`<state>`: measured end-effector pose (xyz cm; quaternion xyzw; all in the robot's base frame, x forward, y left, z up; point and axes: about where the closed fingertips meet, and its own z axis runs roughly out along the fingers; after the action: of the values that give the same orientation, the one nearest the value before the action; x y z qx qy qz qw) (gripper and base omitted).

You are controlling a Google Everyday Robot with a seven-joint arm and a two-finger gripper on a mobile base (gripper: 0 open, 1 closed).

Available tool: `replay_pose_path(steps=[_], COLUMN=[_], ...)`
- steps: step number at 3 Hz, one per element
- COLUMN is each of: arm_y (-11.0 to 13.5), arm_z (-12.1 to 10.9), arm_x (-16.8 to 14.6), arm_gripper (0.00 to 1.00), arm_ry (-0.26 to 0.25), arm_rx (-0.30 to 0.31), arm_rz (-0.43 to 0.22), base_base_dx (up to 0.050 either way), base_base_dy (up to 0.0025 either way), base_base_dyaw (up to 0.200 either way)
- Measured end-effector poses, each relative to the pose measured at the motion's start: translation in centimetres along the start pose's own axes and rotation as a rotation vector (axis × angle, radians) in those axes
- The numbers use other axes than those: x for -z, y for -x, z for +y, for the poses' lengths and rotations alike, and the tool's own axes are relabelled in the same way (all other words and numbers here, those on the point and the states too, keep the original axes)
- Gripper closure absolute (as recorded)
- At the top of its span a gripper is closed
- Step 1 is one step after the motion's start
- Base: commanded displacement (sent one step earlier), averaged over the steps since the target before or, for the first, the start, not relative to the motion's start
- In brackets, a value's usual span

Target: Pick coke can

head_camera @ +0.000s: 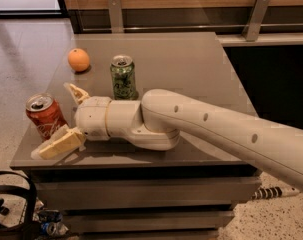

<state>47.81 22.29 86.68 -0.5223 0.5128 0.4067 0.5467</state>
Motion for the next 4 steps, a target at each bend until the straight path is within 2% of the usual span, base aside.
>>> replay_pose_path(steps=[1,4], arm_y=[0.10,0.40], arm_z=[0.15,0.55], arm_x=[-0.17,-0.58], arm_gripper=[0.16,0.86], arm_ry=[0.004,0.014], arm_rx=[0.001,0.005], arm_rz=[-0.001,-0.003], base_base_dx=[0.000,0.000], base_base_dy=[0.00000,0.00000], base_base_dyaw=[0.000,0.000])
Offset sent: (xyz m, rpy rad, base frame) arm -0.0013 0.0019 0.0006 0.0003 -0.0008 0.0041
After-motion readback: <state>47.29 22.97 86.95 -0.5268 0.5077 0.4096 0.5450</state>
